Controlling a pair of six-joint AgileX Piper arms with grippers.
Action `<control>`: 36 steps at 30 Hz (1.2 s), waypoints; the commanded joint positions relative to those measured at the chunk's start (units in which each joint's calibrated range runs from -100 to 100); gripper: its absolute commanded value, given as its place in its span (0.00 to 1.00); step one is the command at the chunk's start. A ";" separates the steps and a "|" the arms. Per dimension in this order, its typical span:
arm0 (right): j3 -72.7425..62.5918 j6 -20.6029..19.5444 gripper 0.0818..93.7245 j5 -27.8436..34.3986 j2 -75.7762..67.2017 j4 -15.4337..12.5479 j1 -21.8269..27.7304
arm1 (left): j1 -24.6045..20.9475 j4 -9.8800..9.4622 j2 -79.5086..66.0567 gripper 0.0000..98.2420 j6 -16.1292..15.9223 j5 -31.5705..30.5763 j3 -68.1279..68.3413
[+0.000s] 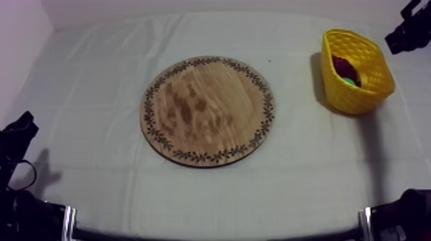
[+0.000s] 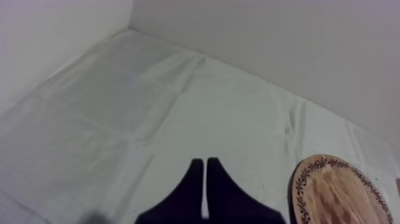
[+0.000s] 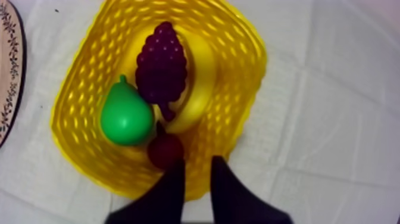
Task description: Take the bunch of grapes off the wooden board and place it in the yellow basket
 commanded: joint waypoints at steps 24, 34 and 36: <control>68.11 -15.31 0.00 -38.78 -70.49 -5.42 -14.16 | -0.01 0.01 0.03 0.00 0.01 0.03 0.04; 68.85 -13.87 0.00 -32.81 -83.78 -5.57 -15.16 | -0.01 0.01 0.03 0.00 0.00 0.03 0.04; 69.00 -10.27 0.00 -32.70 -84.09 -5.18 -14.50 | -0.01 0.01 0.03 0.00 0.00 0.03 0.04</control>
